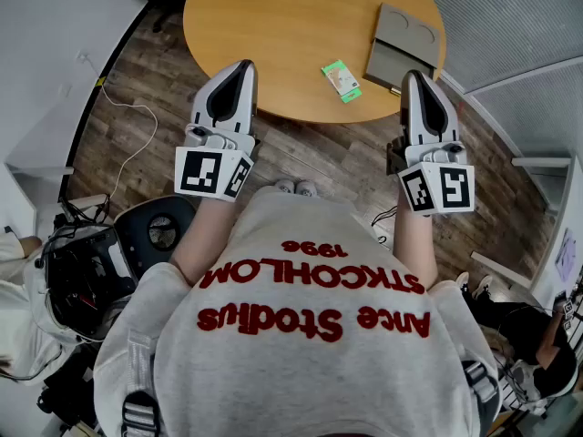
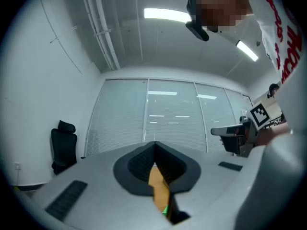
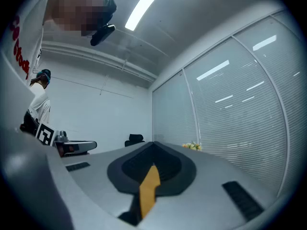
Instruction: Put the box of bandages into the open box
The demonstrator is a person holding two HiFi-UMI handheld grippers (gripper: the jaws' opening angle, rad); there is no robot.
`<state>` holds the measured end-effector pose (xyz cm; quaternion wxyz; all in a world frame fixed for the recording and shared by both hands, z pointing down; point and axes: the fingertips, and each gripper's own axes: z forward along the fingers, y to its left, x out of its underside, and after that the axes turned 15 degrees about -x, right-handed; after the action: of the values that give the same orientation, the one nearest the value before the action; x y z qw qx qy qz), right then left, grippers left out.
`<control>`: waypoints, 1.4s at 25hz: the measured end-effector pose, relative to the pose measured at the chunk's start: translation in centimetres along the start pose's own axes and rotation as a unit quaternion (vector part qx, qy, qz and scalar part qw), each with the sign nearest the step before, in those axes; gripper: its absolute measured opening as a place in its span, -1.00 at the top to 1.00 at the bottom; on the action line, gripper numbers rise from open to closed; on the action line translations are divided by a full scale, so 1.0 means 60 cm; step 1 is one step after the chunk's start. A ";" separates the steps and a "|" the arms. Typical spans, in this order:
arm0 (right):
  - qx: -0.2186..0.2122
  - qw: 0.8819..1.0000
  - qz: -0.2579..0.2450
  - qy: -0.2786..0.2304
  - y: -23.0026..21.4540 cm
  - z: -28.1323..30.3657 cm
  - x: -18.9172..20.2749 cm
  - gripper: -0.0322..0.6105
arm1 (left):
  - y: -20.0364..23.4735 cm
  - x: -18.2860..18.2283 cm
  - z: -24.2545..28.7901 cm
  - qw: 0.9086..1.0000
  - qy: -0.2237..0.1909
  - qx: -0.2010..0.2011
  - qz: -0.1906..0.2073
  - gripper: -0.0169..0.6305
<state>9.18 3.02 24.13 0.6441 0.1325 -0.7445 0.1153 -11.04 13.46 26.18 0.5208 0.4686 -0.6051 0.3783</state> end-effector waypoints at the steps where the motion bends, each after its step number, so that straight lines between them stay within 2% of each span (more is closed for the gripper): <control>1: -0.001 1.000 0.000 0.000 -0.002 -0.001 0.000 0.88 | -0.002 0.000 0.000 1.000 0.000 -0.001 0.000 0.95; 21: -0.031 0.999 0.035 -0.022 -0.060 -0.074 0.002 0.88 | -0.096 -0.006 -0.012 0.999 -0.012 -0.030 0.007 0.95; 29: -0.026 0.998 0.048 -0.020 -0.073 -0.040 0.019 0.88 | -0.064 0.023 0.021 0.999 0.003 -0.032 0.005 0.95; 35: 0.003 0.999 0.047 -0.019 -0.101 0.051 0.027 0.88 | -0.005 0.040 0.113 1.000 0.005 0.000 -0.005 0.95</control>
<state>8.21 -3.77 25.32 0.6235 0.1011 -0.7615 0.1452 -12.65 6.58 27.35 0.5253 0.4700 -0.6002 0.3782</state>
